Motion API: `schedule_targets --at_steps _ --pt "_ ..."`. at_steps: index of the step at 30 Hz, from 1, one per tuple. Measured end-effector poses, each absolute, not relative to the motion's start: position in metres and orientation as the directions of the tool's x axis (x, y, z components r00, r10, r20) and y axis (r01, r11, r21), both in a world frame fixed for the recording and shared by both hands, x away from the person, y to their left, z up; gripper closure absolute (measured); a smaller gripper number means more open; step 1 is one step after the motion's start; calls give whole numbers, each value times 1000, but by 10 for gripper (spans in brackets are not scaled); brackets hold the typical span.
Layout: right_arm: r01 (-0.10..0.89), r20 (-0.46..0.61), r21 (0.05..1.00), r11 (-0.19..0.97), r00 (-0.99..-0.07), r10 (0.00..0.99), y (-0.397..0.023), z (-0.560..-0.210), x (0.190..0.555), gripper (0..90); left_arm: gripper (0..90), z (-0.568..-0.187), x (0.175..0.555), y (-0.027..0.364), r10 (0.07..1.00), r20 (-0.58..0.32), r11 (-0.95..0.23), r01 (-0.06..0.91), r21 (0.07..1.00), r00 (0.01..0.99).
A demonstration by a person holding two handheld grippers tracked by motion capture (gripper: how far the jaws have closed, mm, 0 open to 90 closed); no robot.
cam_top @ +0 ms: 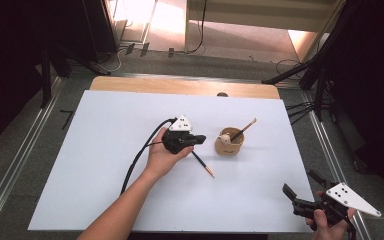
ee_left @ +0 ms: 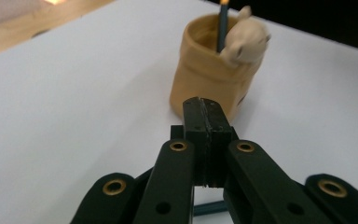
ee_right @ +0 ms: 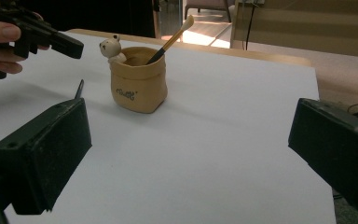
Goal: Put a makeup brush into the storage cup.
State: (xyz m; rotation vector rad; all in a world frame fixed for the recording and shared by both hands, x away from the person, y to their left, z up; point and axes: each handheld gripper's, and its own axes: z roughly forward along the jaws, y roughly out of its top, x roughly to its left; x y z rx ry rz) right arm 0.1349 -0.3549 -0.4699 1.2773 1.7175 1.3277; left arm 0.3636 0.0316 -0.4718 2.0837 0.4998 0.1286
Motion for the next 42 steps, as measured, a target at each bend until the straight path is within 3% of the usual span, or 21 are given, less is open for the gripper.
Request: schedule_targets --at_steps 13,24,42 --pt "320 85 947 33 -347 934 -355 -470 136 0 900 -498 384 35 482 -88 -551 380 743 872" --pt "324 91 946 27 -344 935 -356 -471 136 0 900 -509 395 38 539 -114 -551 452 702 834" --pt "325 90 945 27 -341 936 -355 -471 135 0 900 -504 389 45 512 -117 -602 452 658 851"
